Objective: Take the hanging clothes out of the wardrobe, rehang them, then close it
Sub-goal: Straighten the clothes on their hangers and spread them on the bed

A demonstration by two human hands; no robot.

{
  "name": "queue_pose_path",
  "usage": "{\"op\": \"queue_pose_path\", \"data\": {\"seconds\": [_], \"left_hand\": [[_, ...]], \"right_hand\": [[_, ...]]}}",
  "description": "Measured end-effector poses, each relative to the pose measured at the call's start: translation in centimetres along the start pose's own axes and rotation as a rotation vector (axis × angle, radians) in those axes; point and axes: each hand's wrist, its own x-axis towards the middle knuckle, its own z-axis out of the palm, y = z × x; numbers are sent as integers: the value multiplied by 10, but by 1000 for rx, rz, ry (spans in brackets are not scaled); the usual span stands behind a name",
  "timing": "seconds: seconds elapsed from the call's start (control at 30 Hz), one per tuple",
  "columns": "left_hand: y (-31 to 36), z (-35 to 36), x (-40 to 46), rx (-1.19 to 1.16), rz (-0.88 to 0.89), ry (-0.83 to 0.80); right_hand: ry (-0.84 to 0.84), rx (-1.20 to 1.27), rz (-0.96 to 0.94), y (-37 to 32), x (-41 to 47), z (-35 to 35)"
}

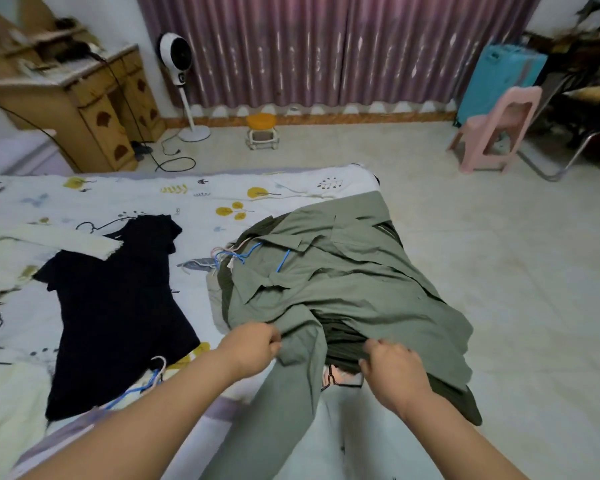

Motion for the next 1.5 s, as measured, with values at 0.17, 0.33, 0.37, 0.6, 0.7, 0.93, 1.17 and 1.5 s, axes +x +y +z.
{"op": "queue_pose_path", "data": {"seconds": [0.17, 0.33, 0.37, 0.6, 0.7, 0.93, 1.17, 1.5], "left_hand": [[16, -31, -78, -36, 1, 53], [10, -45, -161, -166, -69, 98], [5, -44, -177, -188, -82, 104], [-36, -35, -277, -223, -203, 147], [-61, -32, -320, -246, -248, 162], [-137, -23, -432, -239, -343, 205], [-216, -6, -535, -291, -423, 214], [-309, 6, -597, -385, -540, 223]], "right_hand": [[32, -2, -89, -28, -54, -37], [54, 4, -169, -65, -101, -62], [57, 3, -185, -74, -111, -65], [58, -14, -327, -152, -173, -74], [56, -37, -387, -194, -198, -69], [52, -51, -495, -306, -264, -46], [36, -74, -586, -410, -315, -16], [-54, -55, -684, -525, -328, 8]]}}
